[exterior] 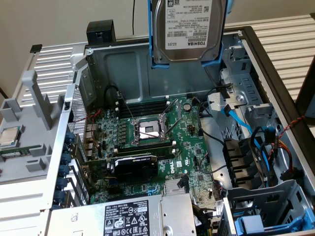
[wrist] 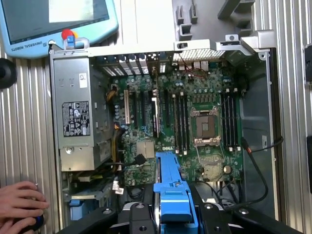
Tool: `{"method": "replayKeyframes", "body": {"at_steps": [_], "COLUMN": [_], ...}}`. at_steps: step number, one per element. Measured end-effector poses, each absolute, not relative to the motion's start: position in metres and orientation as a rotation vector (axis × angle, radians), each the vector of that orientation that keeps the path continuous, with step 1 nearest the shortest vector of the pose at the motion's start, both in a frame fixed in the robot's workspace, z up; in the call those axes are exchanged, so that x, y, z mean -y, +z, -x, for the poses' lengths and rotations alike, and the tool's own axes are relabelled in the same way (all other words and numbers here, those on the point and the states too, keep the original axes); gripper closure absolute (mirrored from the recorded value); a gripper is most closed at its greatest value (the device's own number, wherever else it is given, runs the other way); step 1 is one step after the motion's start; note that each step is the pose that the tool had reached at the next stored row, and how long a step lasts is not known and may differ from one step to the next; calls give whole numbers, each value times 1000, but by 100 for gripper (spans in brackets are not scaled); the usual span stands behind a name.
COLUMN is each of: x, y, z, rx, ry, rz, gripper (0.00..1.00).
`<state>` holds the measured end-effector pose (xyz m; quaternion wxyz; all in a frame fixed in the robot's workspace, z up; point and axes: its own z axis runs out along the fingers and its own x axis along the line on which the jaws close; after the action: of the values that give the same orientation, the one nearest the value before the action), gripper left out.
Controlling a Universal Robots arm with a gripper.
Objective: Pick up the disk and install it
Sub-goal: 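Pick up the disk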
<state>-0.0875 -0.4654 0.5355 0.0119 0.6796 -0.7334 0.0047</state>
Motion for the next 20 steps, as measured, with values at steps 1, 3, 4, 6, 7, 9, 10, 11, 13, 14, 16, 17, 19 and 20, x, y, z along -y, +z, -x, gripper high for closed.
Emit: {"method": "replayKeyframes", "body": {"at_steps": [1, 3, 4, 6, 7, 9, 10, 11, 13, 14, 16, 17, 19, 20], "x": [466, 466, 466, 466, 466, 466, 466, 466, 466, 466, 467, 467, 469, 471], "y": [536, 536, 536, 536, 536, 537, 537, 537, 537, 538, 538, 538, 539, 539], "z": [87, 87, 87, 87, 87, 86, 86, 85, 84, 83, 82, 81, 80, 80], "rx": [2286, 2285, 2286, 2290, 2293, 2297, 2298, 2300, 2303, 2304, 2307, 2308, 2309, 2309], "ry": [20, 31, 35, 42, 45, 50, 54, 56, 61, 65, 68, 68, 68, 69], "rz": [-2115, -2108, -2106, -2104, -2104, -2103, -2103, -2103, -2102, -2102, -2100, -2100, -2099, -2099], "gripper": [63, 63, 63, 63, 63, 63, 63, 63, 63, 63, 63, 63, 63, 63]}}
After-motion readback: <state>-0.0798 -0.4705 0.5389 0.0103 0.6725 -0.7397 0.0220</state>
